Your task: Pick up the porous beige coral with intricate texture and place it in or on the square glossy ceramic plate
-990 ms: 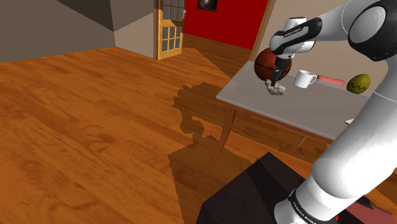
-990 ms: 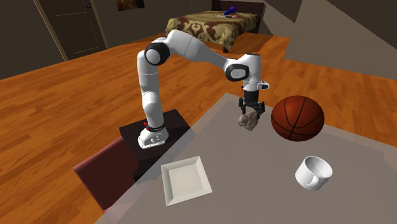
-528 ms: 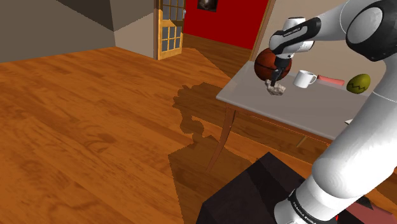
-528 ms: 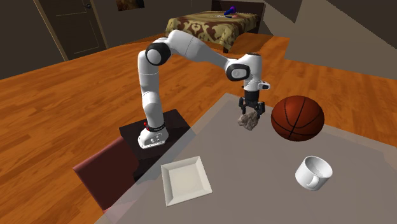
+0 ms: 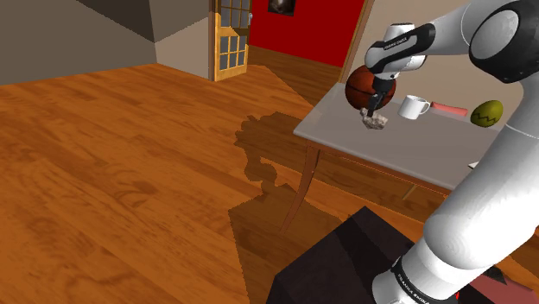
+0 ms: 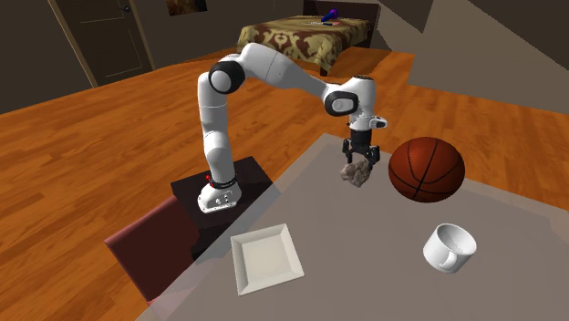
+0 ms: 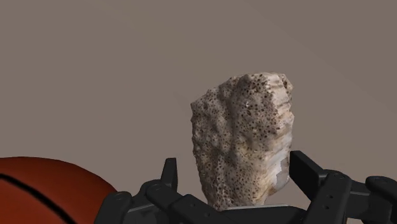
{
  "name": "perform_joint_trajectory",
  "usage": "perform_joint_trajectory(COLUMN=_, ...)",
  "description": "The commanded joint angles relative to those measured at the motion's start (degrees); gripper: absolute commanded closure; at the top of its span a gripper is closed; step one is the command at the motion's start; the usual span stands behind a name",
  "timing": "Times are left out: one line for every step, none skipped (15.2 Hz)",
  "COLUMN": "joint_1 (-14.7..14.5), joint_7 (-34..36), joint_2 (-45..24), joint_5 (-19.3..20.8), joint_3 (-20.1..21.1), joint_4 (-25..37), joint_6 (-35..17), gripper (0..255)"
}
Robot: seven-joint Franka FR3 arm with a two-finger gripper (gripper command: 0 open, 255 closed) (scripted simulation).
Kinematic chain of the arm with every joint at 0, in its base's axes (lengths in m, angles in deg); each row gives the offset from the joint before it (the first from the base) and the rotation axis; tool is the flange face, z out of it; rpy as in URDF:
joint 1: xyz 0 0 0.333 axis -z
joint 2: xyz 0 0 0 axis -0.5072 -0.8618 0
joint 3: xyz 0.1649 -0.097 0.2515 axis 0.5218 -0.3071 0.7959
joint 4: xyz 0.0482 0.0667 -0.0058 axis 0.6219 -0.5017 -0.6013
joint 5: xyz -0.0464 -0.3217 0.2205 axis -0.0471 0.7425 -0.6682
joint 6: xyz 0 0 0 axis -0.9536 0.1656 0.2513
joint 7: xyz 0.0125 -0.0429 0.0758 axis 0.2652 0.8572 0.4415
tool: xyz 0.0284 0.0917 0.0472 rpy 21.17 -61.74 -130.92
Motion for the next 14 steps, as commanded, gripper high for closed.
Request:
perform_joint_trajectory(joint_1=0.18, joint_7=0.20, joint_2=0.17, joint_5=0.70, joint_3=-0.26, joint_4=-1.08, joint_6=-1.30, gripper=255)
perform_joint_trajectory(joint_1=0.15, joint_7=0.12, joint_2=0.39, joint_5=0.73, joint_3=-0.24, joint_4=-0.55, joint_6=-0.58, gripper=255)
perform_joint_trajectory(joint_1=0.13, joint_7=0.04, joint_2=0.60, joint_5=0.76, joint_3=-0.22, joint_4=-0.01, joint_6=0.15, gripper=255)
perform_joint_trajectory(joint_1=0.12, joint_7=-0.05, joint_2=0.81, joint_5=0.79, joint_3=-0.19, joint_4=0.54, joint_6=0.88, gripper=255)
perform_joint_trajectory(joint_1=0.10, joint_7=-0.14, joint_2=0.99, joint_5=0.81, joint_3=-0.18, joint_4=1.10, joint_6=1.62, gripper=255)
perform_joint_trajectory(joint_1=0.07, joint_7=-0.23, joint_2=1.17, joint_5=0.83, joint_3=-0.16, joint_4=1.68, joint_6=2.35, gripper=255)
perform_joint_trajectory(joint_1=0.04, joint_7=-0.33, joint_2=1.31, joint_5=0.83, joint_3=-0.15, joint_4=2.29, joint_6=3.08, gripper=255)
perform_joint_trajectory(joint_1=0.02, joint_7=-0.44, joint_2=1.46, joint_5=0.84, joint_3=-0.14, joint_4=2.90, joint_6=3.82, gripper=255)
perform_joint_trajectory(joint_1=0.00, joint_7=-0.54, joint_2=1.59, joint_5=0.84, joint_3=-0.13, joint_4=3.52, joint_6=4.55, gripper=255)
perform_joint_trajectory(joint_1=0.01, joint_7=-0.45, joint_2=1.44, joint_5=0.80, joint_3=-0.12, joint_4=3.08, joint_6=3.90, gripper=255)
perform_joint_trajectory(joint_1=0.01, joint_7=-0.45, joint_2=1.44, joint_5=0.80, joint_3=-0.12, joint_4=3.08, joint_6=3.90, gripper=0)
perform_joint_trajectory(joint_1=-2.20, joint_7=13.13, joint_2=1.12, joint_5=8.23, joint_3=0.49, joint_4=1.34, joint_6=1.34, gripper=0)
perform_joint_trajectory(joint_1=-4.43, joint_7=26.40, joint_2=-0.62, joint_5=15.15, joint_3=0.68, joint_4=1.29, joint_6=0.76, gripper=0)
perform_joint_trajectory(joint_1=-6.55, joint_7=38.80, joint_2=-3.64, joint_5=21.00, joint_3=0.61, joint_4=2.80, joint_6=1.97, gripper=0)
